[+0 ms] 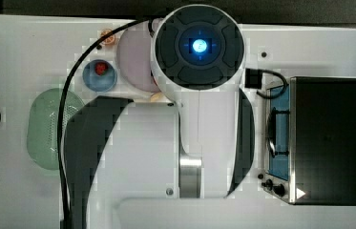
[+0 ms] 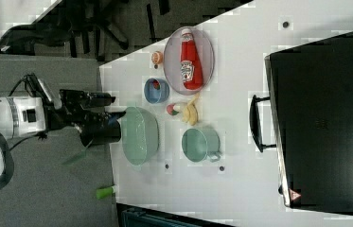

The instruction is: Flap open oven.

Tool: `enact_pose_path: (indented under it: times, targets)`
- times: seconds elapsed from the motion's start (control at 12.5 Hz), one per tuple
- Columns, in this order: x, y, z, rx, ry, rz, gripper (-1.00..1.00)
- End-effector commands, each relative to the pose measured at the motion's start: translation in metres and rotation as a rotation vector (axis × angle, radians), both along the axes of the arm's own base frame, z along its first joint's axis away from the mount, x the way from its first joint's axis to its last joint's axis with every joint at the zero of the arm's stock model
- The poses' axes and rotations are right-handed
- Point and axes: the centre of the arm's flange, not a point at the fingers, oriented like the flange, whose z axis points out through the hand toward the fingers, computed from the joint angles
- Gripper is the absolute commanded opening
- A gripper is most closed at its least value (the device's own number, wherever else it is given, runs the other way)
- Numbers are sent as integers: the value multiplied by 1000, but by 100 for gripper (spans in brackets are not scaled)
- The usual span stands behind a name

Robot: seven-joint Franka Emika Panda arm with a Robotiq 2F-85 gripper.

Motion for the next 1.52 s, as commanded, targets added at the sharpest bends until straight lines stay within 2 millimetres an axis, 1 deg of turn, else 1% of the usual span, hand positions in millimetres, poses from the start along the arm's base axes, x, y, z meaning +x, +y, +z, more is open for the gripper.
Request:
enact_pose_path:
  times: [0.08, 0.24, 0.4, 0.48, 0.72, 0.96, 1.04, 1.12, 1.28, 1.44, 1.52]
  targets:
    - [-70, -27, 66, 3, 20, -112, 59]
    - [-70, -27, 66, 3, 20, -112, 99]
    - [-71, -27, 67, 3, 20, -112, 100]
    - [-71, -27, 66, 3, 20, -112, 89]
    - [-71, -27, 66, 3, 20, -112, 14]
    - [-71, -29, 64, 4, 27, -116, -56]
    - [-71, -31, 62, 3, 32, -118, -65]
    - [-72, -34, 57, 0, 43, -120, -65]
    - [-74, -46, 43, -3, 72, -105, -65]
    - [-78, -65, 28, 11, 104, 13, -65]
    - [-80, -77, 22, 21, 113, 88, -65]
